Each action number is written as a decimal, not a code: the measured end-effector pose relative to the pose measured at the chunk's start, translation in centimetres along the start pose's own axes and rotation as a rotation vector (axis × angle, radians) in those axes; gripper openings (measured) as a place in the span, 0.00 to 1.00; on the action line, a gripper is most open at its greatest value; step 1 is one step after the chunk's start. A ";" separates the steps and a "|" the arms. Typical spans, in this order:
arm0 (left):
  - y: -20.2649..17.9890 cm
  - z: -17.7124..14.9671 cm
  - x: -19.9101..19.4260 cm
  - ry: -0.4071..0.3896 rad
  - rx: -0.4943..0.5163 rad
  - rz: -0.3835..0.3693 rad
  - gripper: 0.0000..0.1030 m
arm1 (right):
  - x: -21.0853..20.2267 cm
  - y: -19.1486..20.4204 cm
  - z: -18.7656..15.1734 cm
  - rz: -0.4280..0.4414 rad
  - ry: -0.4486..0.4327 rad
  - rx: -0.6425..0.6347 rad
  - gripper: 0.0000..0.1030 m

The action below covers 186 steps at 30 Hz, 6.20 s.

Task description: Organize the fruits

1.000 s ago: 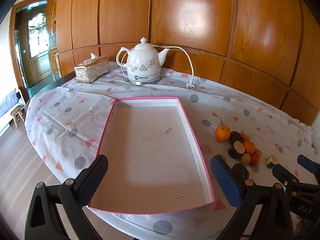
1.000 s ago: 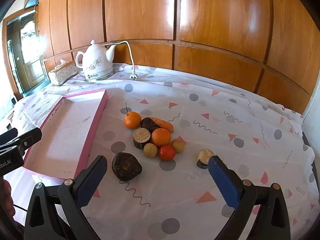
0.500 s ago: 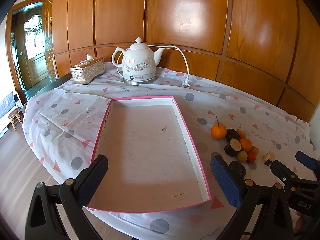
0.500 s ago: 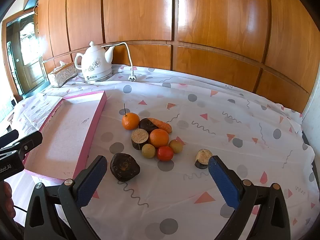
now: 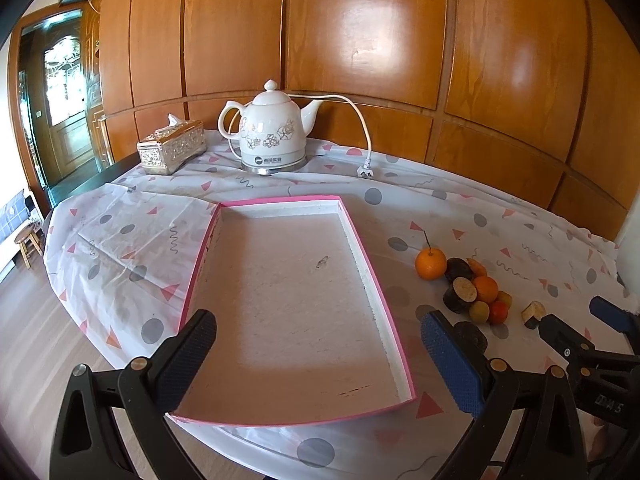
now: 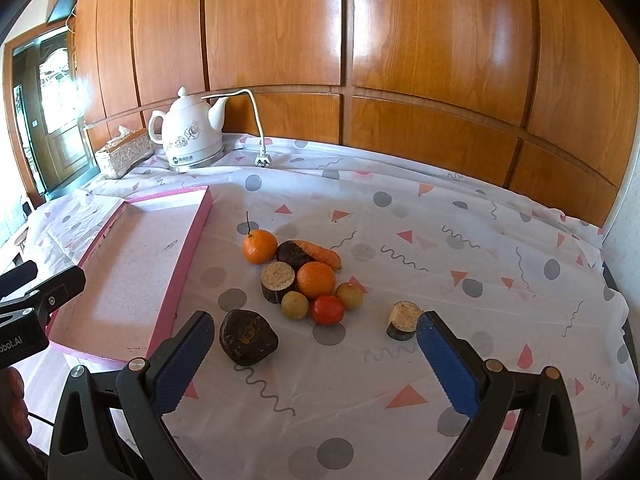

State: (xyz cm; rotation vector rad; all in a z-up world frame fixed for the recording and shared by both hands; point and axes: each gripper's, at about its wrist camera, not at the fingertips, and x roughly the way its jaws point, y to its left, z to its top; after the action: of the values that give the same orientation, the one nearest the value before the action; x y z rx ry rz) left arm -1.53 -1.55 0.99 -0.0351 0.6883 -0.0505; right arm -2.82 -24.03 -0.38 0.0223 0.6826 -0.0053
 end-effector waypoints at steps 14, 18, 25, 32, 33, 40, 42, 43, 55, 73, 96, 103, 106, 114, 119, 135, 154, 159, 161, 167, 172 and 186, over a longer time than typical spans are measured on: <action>-0.7 -0.2 0.1 0.012 0.022 -0.009 1.00 | 0.0 -1.7 0.6 -0.012 -0.009 0.011 1.00; -1.0 -0.3 0.4 0.024 0.036 -0.019 1.00 | 0.1 -3.1 1.0 -0.029 -0.002 0.015 1.00; -1.9 -0.5 1.2 0.059 0.070 -0.059 1.00 | 0.9 -7.6 2.6 -0.070 0.041 0.002 1.00; -3.0 -1.0 2.3 0.102 0.112 -0.089 1.00 | 1.7 -14.2 4.1 -0.210 0.067 0.010 1.00; -3.1 -1.0 2.4 0.104 0.120 -0.102 1.00 | 1.9 -15.2 4.2 -0.228 0.072 0.018 1.00; -5.4 -0.8 3.2 0.163 0.228 -0.180 1.00 | 3.8 -21.8 3.5 -0.304 0.138 0.137 0.99; -6.6 -0.8 3.2 0.159 0.298 -0.170 1.00 | 4.4 -23.3 3.0 -0.296 0.181 0.205 0.99; -7.0 -0.8 3.3 0.164 0.318 -0.183 1.00 | 4.8 -24.1 2.9 -0.285 0.204 0.245 0.99; -11.6 -0.7 6.3 0.279 0.465 -0.285 0.84 | 5.2 -27.1 1.6 -0.275 0.275 0.415 0.99; -14.9 -2.0 10.6 0.357 0.574 -0.242 0.77 | 3.1 -30.9 1.1 -0.373 0.206 0.598 0.99; -4.5 3.8 10.2 0.319 0.036 -0.279 0.46 | 4.6 -29.6 1.1 -0.314 0.265 0.537 0.90; 2.6 5.0 12.6 0.299 -0.079 -0.028 0.46 | 4.7 -29.2 1.3 -0.310 0.264 0.510 0.90; 4.4 4.7 13.4 0.294 -0.089 0.068 0.47 | 4.9 -29.0 1.3 -0.307 0.267 0.502 0.90; 6.5 3.8 13.1 0.245 -0.143 0.140 0.61 | 6.4 -26.1 1.8 -0.202 0.280 0.383 0.89; 6.9 3.2 12.5 0.250 -0.173 0.152 0.63 | 7.1 -24.5 2.0 -0.173 0.289 0.313 0.87; 6.8 2.3 8.4 0.200 -0.170 0.133 0.72 | 8.5 -17.6 1.9 0.064 0.314 0.079 0.76; 8.3 0.8 4.4 0.163 -0.189 0.175 0.78 | 12.9 -10.3 0.2 0.197 0.393 -0.124 0.33; 9.1 0.4 3.8 0.161 -0.213 0.206 0.80 | 12.7 -10.1 -0.1 0.175 0.387 -0.159 0.33; 9.4 0.3 3.5 0.154 -0.225 0.205 0.82 | 12.6 -10.1 -0.2 0.173 0.388 -0.160 0.33; 9.7 0.0 3.1 0.141 -0.238 0.200 0.84 | 11.1 -9.5 -0.1 0.192 0.370 -0.170 0.33; 10.1 -0.1 3.1 0.142 -0.252 0.192 0.84 | 8.7 -8.2 1.0 0.243 0.324 -0.175 0.33; 11.7 -0.8 2.7 0.143 -0.301 0.184 0.85 | 5.9 5.0 3.1 0.485 0.263 -0.331 0.33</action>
State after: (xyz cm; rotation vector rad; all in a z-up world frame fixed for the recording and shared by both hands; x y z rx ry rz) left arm 0.44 9.99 -1.94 -0.2583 0.8348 0.2295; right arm 3.77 -19.13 -1.61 -0.1319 0.9198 0.5844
